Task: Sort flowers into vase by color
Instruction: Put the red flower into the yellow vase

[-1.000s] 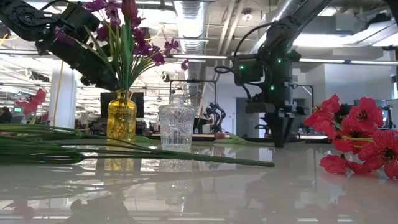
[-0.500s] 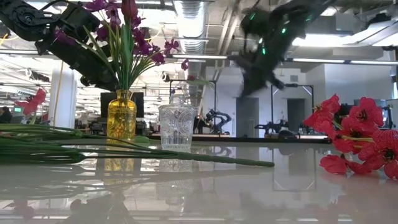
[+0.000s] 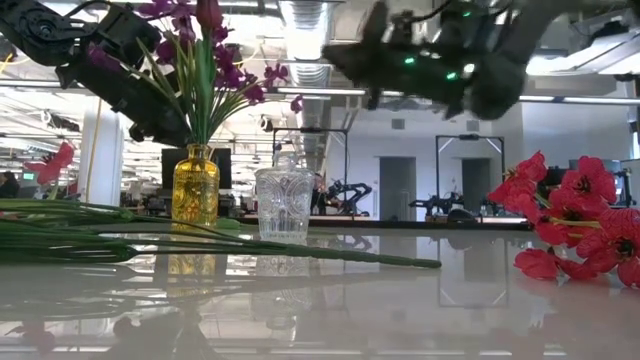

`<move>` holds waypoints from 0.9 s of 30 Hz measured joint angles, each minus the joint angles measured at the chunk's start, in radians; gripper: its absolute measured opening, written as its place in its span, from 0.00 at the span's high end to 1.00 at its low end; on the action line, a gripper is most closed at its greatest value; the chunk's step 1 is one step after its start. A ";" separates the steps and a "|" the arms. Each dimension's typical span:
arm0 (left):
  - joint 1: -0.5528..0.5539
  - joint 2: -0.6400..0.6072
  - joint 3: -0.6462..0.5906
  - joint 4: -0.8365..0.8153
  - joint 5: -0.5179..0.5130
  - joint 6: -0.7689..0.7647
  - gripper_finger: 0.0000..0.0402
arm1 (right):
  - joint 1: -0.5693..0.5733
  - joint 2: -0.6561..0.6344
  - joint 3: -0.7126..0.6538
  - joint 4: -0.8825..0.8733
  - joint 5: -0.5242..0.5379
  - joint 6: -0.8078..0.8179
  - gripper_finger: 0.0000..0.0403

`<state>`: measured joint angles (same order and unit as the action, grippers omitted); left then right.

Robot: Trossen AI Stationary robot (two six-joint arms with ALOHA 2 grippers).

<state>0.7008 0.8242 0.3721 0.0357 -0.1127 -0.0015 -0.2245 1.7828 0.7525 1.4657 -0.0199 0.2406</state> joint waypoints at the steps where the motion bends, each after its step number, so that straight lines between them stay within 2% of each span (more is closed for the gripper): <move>1: -0.001 0.000 0.000 -0.004 0.000 -0.001 1.00 | 0.015 0.054 0.041 0.049 -0.001 -0.027 0.96; 3: -0.001 0.000 0.000 -0.011 -0.004 0.011 1.00 | 0.040 0.150 0.134 0.102 -0.015 -0.067 0.96; 6: -0.001 -0.001 0.000 -0.022 -0.004 0.051 1.00 | 0.044 0.265 0.286 0.073 -0.062 -0.081 0.96; 8: -0.001 -0.003 0.000 -0.026 -0.007 0.066 1.00 | 0.034 0.330 0.371 0.082 -0.125 -0.052 0.96; 11: -0.001 -0.019 0.001 -0.056 -0.065 0.096 1.00 | 0.014 0.382 0.443 0.102 -0.183 0.005 0.96; 15: -0.001 -0.059 0.011 -0.130 -0.177 0.098 1.00 | -0.017 0.385 0.432 0.099 -0.188 0.018 0.96; 21: -0.002 -0.085 0.013 -0.231 -0.207 -0.001 1.00 | -0.047 0.379 0.392 0.102 -0.190 0.021 0.96; 27: -0.068 -0.018 0.013 -0.352 -0.196 -0.038 1.00 | -0.042 0.400 0.387 0.101 -0.191 -0.012 0.96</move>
<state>0.6329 0.8067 0.3855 -0.3168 -0.3088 -0.0392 -0.2664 2.1828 1.1391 1.5664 -0.2111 0.2284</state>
